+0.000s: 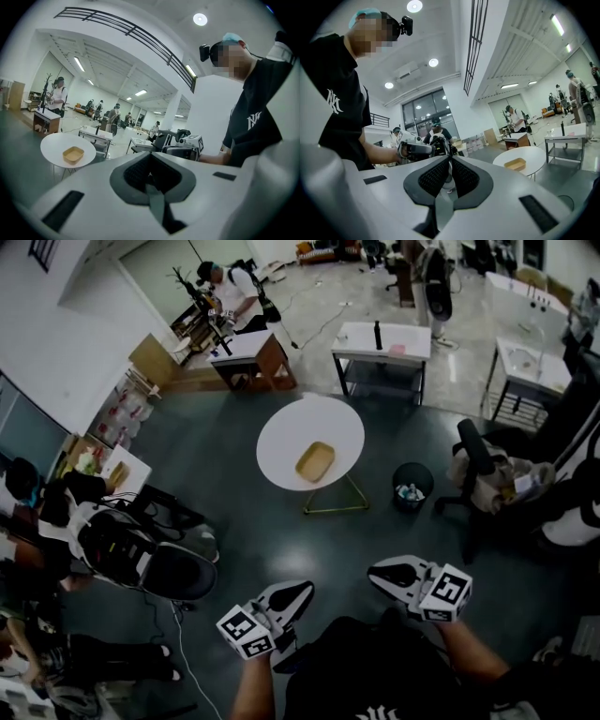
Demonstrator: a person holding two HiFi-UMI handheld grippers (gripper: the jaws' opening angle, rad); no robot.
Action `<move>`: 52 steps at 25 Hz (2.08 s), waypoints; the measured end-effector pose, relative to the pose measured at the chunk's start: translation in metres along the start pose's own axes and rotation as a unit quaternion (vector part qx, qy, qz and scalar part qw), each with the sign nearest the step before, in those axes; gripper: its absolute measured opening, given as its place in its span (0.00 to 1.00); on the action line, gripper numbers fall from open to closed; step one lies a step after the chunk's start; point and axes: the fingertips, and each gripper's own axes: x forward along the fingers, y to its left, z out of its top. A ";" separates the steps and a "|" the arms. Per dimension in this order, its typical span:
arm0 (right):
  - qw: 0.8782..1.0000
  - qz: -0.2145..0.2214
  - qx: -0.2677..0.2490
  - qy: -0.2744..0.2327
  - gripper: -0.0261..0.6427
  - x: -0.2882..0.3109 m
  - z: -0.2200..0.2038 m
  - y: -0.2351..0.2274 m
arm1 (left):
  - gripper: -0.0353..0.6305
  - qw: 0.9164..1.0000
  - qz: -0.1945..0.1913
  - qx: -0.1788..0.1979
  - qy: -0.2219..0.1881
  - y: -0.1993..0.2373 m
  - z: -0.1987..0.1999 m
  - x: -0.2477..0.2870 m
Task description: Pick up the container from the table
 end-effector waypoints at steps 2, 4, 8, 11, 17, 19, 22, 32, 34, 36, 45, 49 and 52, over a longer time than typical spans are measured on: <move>1.000 -0.007 0.010 -0.001 0.11 0.000 -0.004 -0.008 | 0.06 1.000 0.000 -0.011 0.001 0.004 -0.005 0.002; 1.000 -0.016 0.014 -0.001 0.11 0.004 -0.008 -0.020 | 0.06 1.000 -0.003 -0.019 0.000 0.013 -0.007 0.006; 0.999 -0.030 0.016 -0.024 0.11 0.011 -0.001 -0.048 | 0.06 1.000 -0.014 -0.028 0.000 0.041 -0.004 0.023; 0.999 -0.039 0.013 -0.018 0.11 0.023 0.009 -0.073 | 0.06 0.999 -0.024 -0.037 -0.009 0.070 0.006 0.040; 0.999 -0.047 0.014 -0.001 0.11 0.064 0.038 -0.122 | 0.06 0.999 -0.032 -0.030 -0.014 0.127 0.042 0.057; 0.999 -0.047 0.007 0.002 0.11 0.082 0.050 -0.137 | 0.06 1.000 -0.021 -0.019 -0.013 0.151 0.055 0.057; 0.999 -0.045 -0.008 0.011 0.11 0.112 0.066 -0.158 | 0.06 1.000 0.000 -0.007 -0.008 0.190 0.074 0.054; 0.998 -0.065 -0.021 0.014 0.11 0.175 0.104 -0.199 | 0.06 0.999 -0.009 -0.035 -0.018 0.255 0.100 0.059; 0.998 -0.064 -0.019 0.016 0.11 0.186 0.107 -0.201 | 0.06 0.999 -0.010 -0.048 -0.019 0.265 0.101 0.061; 0.998 -0.059 -0.024 0.024 0.11 0.194 0.109 -0.202 | 0.06 0.998 -0.011 -0.061 -0.020 0.272 0.103 0.064; 0.998 -0.038 -0.027 0.032 0.11 0.230 0.119 -0.228 | 0.06 0.998 -0.006 -0.060 -0.023 0.303 0.122 0.074; 0.998 -0.023 -0.017 0.054 0.11 0.240 0.115 -0.256 | 0.06 0.997 0.028 -0.073 -0.016 0.321 0.124 0.076; 0.997 0.003 -0.006 0.078 0.11 0.250 0.107 -0.279 | 0.06 0.994 0.059 -0.089 -0.012 0.336 0.122 0.081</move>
